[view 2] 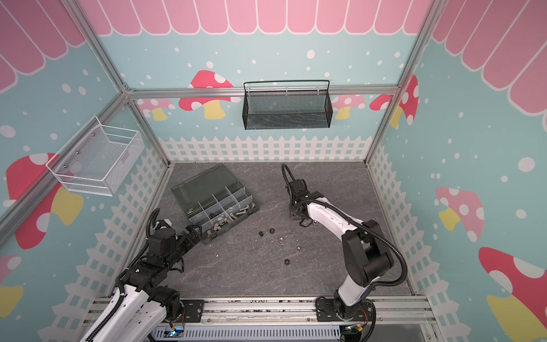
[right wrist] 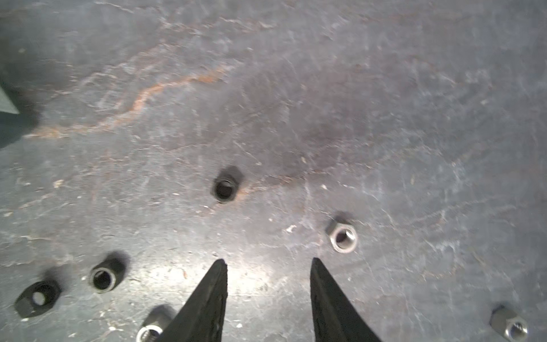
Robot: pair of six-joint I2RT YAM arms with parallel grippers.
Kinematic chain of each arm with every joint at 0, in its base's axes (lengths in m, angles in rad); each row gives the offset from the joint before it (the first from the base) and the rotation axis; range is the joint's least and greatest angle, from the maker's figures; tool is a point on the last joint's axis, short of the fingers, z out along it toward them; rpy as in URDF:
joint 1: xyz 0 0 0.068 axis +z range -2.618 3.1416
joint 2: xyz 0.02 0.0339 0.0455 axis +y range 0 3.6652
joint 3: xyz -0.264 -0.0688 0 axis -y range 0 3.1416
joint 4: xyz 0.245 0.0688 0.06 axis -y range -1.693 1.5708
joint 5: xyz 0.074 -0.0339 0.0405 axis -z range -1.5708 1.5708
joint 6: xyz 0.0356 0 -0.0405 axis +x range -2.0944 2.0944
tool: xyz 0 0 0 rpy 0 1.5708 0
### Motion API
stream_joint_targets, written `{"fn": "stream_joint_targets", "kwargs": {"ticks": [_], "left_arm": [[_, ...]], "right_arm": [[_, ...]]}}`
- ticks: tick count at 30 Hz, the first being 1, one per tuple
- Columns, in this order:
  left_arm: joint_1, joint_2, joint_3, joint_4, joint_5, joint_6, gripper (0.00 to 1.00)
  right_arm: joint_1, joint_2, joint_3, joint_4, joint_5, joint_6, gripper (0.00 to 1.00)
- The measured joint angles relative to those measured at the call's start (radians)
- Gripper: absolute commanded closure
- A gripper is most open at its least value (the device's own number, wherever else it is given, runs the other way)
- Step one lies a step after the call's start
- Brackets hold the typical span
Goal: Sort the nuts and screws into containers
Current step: 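Move the right gripper back over another silver nut on the table, then lower the right gripper onto the silver nut and close on it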
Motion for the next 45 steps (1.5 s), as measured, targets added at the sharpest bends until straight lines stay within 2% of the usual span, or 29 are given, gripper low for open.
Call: {"fn": "stream_joint_targets", "kwargs": {"ticks": [10, 21, 32, 39, 45], "left_arm": [[0.0, 0.008, 0.0, 0.01, 0.007, 0.0, 0.0], [0.0, 0.01, 0.0, 0.01, 0.007, 0.0, 0.0], [0.0, 0.024, 0.0, 0.016, 0.008, 0.0, 0.0], [0.0, 0.024, 0.0, 0.017, 0.008, 0.0, 0.0], [0.0, 0.025, 0.0, 0.017, 0.008, 0.0, 0.0]], "right_arm": [[-0.145, -0.013, -0.115, 0.034, -0.039, -0.004, 0.46], [-0.195, 0.043, -0.138, 0.098, -0.096, -0.027, 0.46], [-0.227, 0.114, -0.137, 0.153, -0.152, -0.06, 0.51], [-0.23, 0.123, -0.134, 0.181, -0.17, -0.079, 0.6], [-0.232, 0.121, -0.138, 0.19, -0.177, -0.086, 0.62]]}}
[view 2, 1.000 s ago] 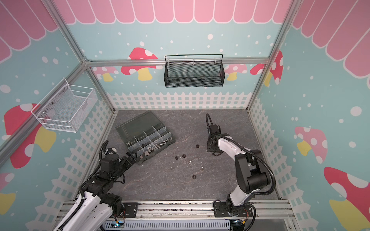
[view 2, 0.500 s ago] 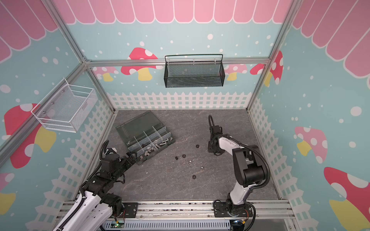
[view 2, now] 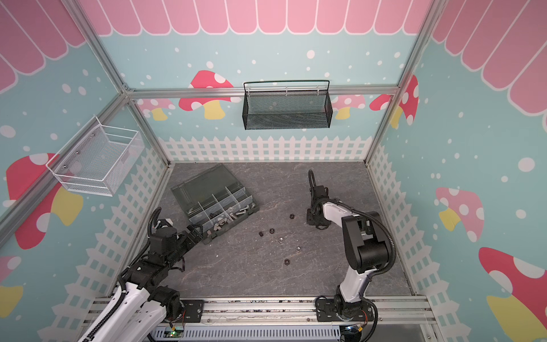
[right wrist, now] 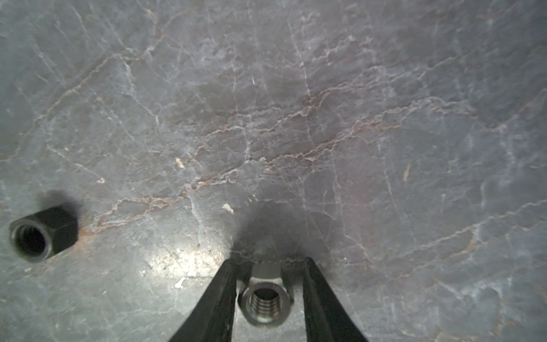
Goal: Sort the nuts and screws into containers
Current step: 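Lower the right gripper onto the silver nut and close on it, then lift the silver nut with the right gripper off the table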
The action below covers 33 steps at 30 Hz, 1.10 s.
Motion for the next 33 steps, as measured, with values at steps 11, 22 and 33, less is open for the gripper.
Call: {"fn": "stream_joint_targets", "kwargs": {"ticks": [11, 22, 33], "left_arm": [[0.0, 0.005, 0.0, 0.0, 0.0, 0.0, 0.0], [0.0, 0.002, 0.0, 0.0, 0.003, 0.0, 0.0], [0.0, -0.002, 0.0, 0.0, 0.003, 0.0, 0.0]], "right_arm": [[0.005, -0.012, -0.019, 0.009, -0.007, -0.008, 0.63], [0.016, -0.014, -0.02, 0.012, -0.005, -0.006, 0.81], [0.084, -0.045, -0.021, -0.034, -0.03, 0.008, 0.98]]}}
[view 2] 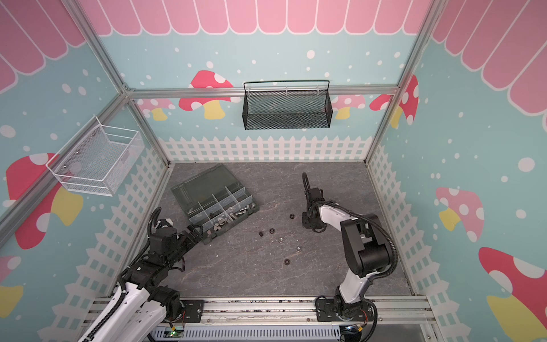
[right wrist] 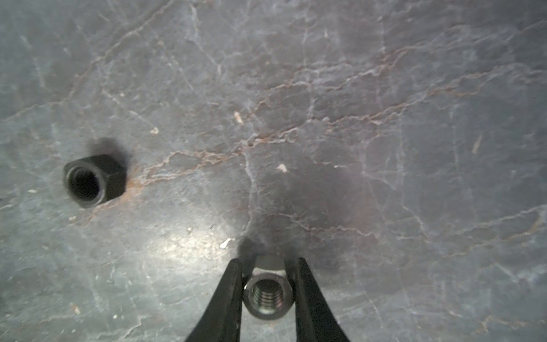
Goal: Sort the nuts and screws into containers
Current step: 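Lift the silver nut with the right gripper off the table, then carry the silver nut with the right gripper over the organizer compartment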
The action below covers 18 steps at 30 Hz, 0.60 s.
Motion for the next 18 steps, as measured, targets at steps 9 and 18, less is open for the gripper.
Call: {"fn": "stream_joint_targets", "kwargs": {"ticks": [9, 18], "left_arm": [[0.0, 0.0, 0.0, 0.0, 0.0, 0.0, 0.0], [0.0, -0.003, 0.0, 0.0, 0.0, 0.0, 0.0]], "right_arm": [[0.198, -0.009, 0.214, -0.022, 0.015, 0.007, 0.98], [0.407, 0.207, 0.571, 0.003, 0.014, -0.042, 0.98]]}}
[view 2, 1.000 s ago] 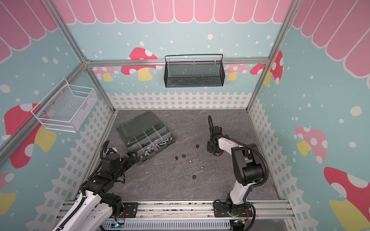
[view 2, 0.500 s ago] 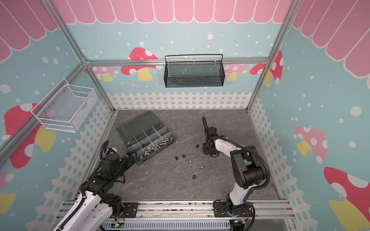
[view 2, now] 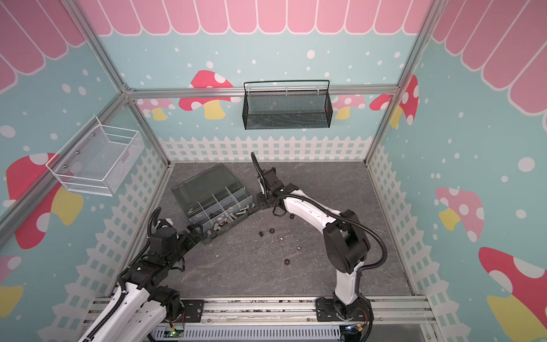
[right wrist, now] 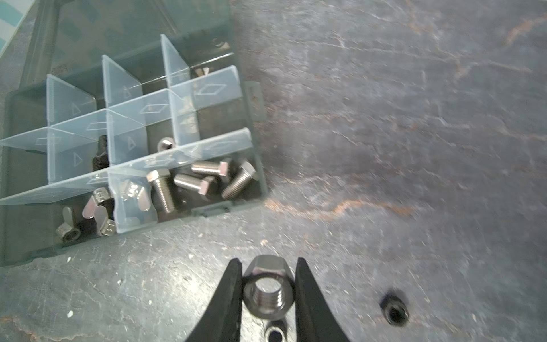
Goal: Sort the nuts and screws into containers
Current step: 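Carry the silver nut with the right gripper over the organizer compartment, then open the right gripper to release the nut into the compartment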
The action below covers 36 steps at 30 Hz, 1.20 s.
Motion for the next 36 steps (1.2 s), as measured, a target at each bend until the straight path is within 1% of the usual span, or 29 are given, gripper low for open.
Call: {"fn": "stream_joint_targets", "kwargs": {"ticks": [7, 13, 18, 21, 25, 29, 31, 36], "left_arm": [[0.0, -0.005, 0.0, 0.0, 0.0, 0.0, 0.0], [0.0, -0.01, 0.0, 0.0, 0.0, 0.0, 0.0], [0.0, -0.01, 0.0, 0.0, 0.0, 0.0, 0.0], [0.0, -0.01, 0.0, 0.0, 0.0, 0.0, 0.0], [0.0, -0.01, 0.0, 0.0, 0.0, 0.0, 0.0], [0.0, -0.01, 0.0, 0.0, 0.0, 0.0, 0.0], [0.0, -0.01, 0.0, 0.0, 0.0, 0.0, 0.0], [0.0, -0.01, 0.0, 0.0, 0.0, 0.0, 0.0]], "right_arm": [[0.103, 0.244, 0.273, -0.032, 0.001, -0.065, 0.98], [0.152, 0.417, 0.507, -0.074, 0.018, -0.116, 0.98], [0.161, 0.494, 0.606, -0.095, 0.051, -0.142, 0.98], [0.16, 0.528, 0.639, -0.104, 0.068, -0.15, 0.95], [0.158, 0.562, 0.664, -0.111, 0.079, -0.158, 0.88], [0.158, 0.583, 0.677, -0.113, 0.079, -0.166, 0.74], [0.158, 0.586, 0.678, -0.113, 0.079, -0.168, 0.69], [0.158, 0.586, 0.686, -0.115, 0.079, -0.173, 0.59]]}}
